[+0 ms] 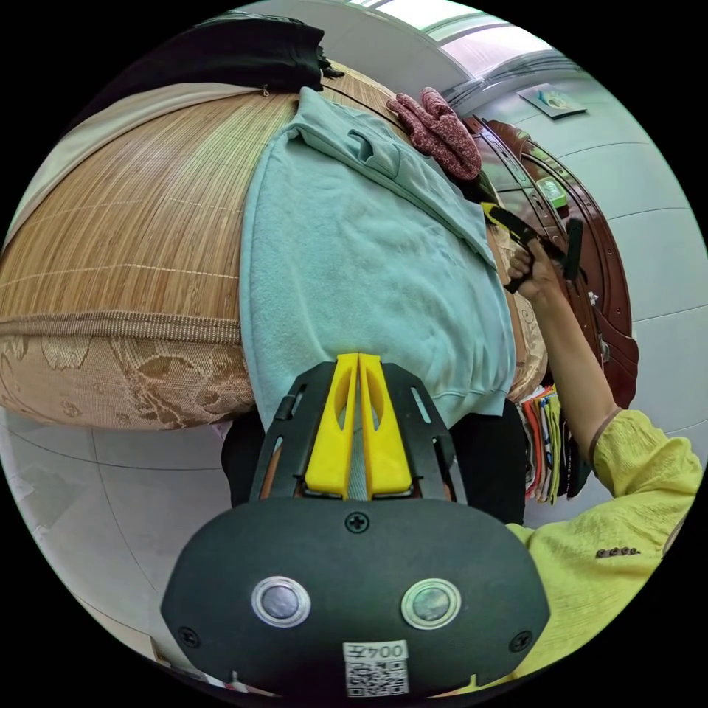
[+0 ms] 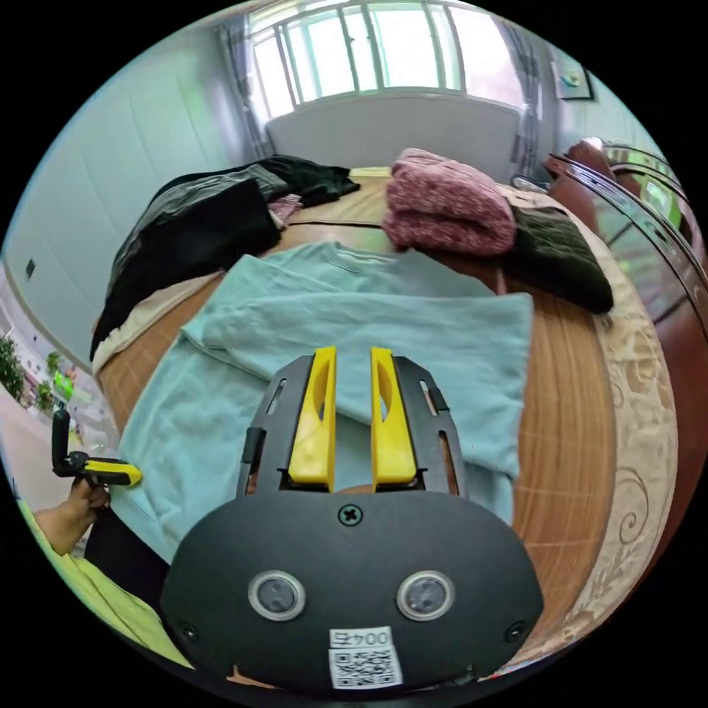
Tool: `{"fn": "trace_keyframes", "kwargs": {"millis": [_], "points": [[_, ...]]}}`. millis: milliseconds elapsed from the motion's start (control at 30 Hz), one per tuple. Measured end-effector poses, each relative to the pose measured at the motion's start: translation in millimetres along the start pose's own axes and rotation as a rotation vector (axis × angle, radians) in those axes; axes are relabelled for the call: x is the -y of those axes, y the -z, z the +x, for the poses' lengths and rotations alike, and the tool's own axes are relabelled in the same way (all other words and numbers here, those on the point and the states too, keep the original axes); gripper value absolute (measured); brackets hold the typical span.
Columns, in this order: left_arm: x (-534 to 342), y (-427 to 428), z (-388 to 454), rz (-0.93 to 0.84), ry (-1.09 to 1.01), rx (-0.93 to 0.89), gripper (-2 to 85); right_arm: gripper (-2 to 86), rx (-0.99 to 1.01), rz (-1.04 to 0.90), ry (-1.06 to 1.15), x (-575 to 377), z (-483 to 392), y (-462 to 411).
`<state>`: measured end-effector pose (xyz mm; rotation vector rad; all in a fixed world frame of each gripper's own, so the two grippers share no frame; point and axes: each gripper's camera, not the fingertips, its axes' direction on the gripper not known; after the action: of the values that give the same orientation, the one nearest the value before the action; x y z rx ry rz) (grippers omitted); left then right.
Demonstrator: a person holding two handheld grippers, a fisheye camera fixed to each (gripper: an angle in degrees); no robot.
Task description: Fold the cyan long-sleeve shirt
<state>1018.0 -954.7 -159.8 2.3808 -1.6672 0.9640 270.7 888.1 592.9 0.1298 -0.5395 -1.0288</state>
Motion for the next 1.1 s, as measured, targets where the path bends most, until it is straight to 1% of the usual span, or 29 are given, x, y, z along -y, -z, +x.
{"fn": "trace_keyframes", "kwargs": {"millis": [67, 167, 267, 300, 333, 400, 433, 600, 667, 700, 733, 800, 867, 933, 1100], "points": [[0, 0, -1, 0.000, 0.001, -0.002, 0.2, 7.4, 0.037, -0.007, 0.059, 17, -33, -16], [0, -1, -2, -0.001, 0.000, 0.000, 0.2, 6.6, 0.016, -0.043, 0.174, 40, -85, -50], [0, -1, -4, -0.001, -0.003, -0.001, 0.2, 6.5, 0.000, -0.163, 0.218, 53, -115, -97], [0, -1, -4, -0.002, -0.002, -0.002, 0.2, 6.4, -0.060, -0.263, 0.250, 52, -123, -121], [0, 0, -5, -0.001, -0.002, -0.005, 0.1, 6.4, -0.076, -0.220, 0.257, 50, -127, -121], [0, 0, -7, -0.001, -0.001, -0.011, 0.1, 6.2, -0.068, -0.277, 0.234, 55, -127, -119], [-1, 0, -8, 0.000, 0.000, -0.016, 0.1, 5.9, -0.064, -0.277, 0.243, 55, -128, -111], [-2, 1, -13, 0.001, 0.001, -0.024, 0.1, 5.3, -0.062, -0.132, 0.209, 49, -138, -93], [-2, 2, -15, 0.000, 0.001, -0.026, 0.1, 2.0, -0.058, -0.160, 0.244, 44, -149, -107], [-2, 2, -15, -0.001, 0.001, -0.027, 0.1, 1.6, -0.073, -0.257, 0.249, 40, -152, -126], [-2, 2, -17, -0.002, 0.002, -0.030, 0.1, 1.5, -0.078, -0.212, 0.240, 37, -152, -122], [-3, 3, -19, -0.004, 0.005, -0.036, 0.1, 2.4, -0.069, -0.247, 0.224, 38, -148, -113], [-3, 4, -22, -0.005, 0.007, -0.039, 0.1, 3.6, -0.032, -0.180, 0.184, 30, -139, -89], [-4, 5, -23, -0.004, 0.008, -0.038, 0.1, 4.1, 0.043, -0.155, 0.113, 5, -120, -58], [-7, 8, -27, -0.001, 0.010, -0.031, 0.2, 4.1, 0.092, -0.190, -0.010, -87, -74, -1]]}}
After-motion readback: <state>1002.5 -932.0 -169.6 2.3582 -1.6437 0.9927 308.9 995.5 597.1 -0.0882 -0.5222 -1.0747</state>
